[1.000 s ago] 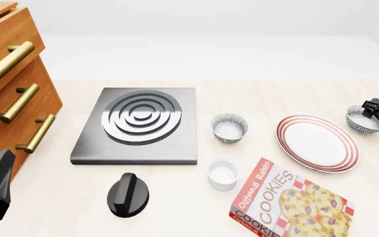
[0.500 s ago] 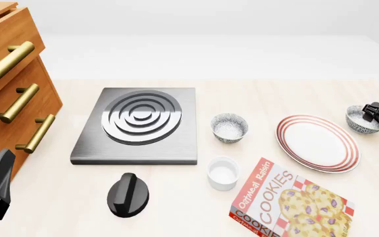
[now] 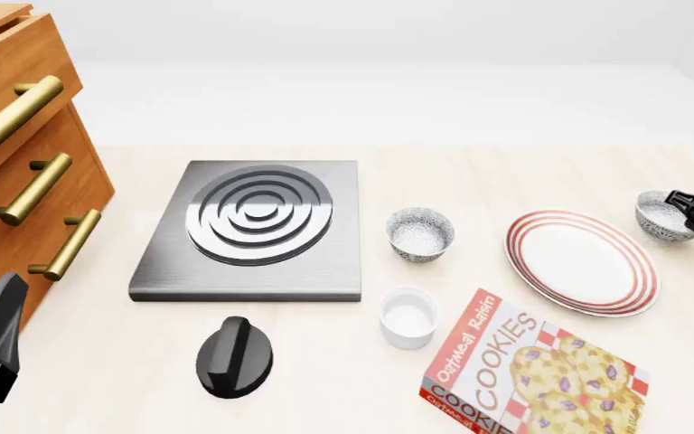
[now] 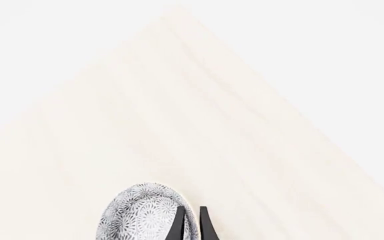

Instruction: Pick the akita bowl next to the plate and place it on the plate.

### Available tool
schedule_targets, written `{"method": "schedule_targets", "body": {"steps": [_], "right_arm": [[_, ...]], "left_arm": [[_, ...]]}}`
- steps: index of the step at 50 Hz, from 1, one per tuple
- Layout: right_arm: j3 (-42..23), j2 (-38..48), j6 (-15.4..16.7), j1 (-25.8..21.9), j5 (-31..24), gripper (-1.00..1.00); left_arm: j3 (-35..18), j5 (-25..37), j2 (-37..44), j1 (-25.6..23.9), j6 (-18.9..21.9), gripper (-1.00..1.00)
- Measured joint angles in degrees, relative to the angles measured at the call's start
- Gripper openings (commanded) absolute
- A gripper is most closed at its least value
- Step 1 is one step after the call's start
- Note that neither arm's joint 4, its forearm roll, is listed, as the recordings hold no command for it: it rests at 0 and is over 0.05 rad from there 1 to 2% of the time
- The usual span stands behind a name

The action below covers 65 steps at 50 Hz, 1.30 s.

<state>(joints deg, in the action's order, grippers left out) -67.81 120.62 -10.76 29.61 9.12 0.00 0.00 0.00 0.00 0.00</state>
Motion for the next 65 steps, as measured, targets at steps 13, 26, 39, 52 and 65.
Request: {"method": "schedule_targets", "body": {"steps": [13,26,39,52,65], "right_arm": [[-0.12,-0.73,-0.86,-0.33,-0.91,-1.00],[-0.43,-2.09,-2.19,-1.23,-2.66,-1.00],[-0.27,-3.87,-3.53,-2.01,-4.11,-1.00],[0.88,-6.22,-4.82,-2.70,-4.84,-1.00],[1.93,-8.23,-6.03,-3.68,-5.47,-1.00]], "left_arm": [[0.00,0.00,0.00,0.00,0.00,1.00],[0.00,0.00,0.00,0.00,0.00,1.00],[0.00,0.00,0.00,0.00,0.00,1.00],[0.00,0.00,0.00,0.00,0.00,1.00],[0.00,0.00,0.00,0.00,0.00,1.00]]}}
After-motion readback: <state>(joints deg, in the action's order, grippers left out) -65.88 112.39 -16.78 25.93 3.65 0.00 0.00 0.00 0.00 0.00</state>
